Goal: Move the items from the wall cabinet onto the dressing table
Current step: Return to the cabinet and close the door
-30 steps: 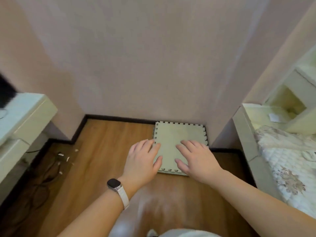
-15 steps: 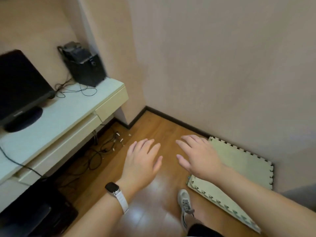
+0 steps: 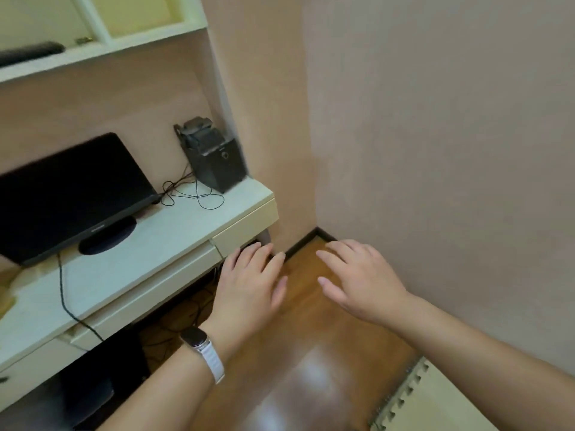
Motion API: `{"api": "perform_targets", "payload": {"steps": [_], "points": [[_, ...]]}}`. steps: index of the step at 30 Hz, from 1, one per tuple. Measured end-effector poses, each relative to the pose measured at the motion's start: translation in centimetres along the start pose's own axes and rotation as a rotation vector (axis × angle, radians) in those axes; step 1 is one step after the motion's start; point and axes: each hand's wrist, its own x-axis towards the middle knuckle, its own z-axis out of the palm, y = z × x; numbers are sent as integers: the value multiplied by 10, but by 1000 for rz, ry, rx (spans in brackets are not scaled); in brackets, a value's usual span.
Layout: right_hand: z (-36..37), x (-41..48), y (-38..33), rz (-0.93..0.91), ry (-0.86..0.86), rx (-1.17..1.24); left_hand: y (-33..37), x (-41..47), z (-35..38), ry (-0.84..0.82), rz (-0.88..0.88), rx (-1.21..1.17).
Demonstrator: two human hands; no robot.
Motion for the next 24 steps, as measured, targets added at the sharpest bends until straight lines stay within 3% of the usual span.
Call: {"api": "perform_targets", "payload": {"steps": [12,19,24], "points": [[5,153,-3,-248,37,-4,-83,54,2,60,-220,53],[10,256,-6,-254,47,-79,-158,123,24,143,-208,35],[4,342,-16,-285,152,-106,-230,180,23,206,-156,57]]}}
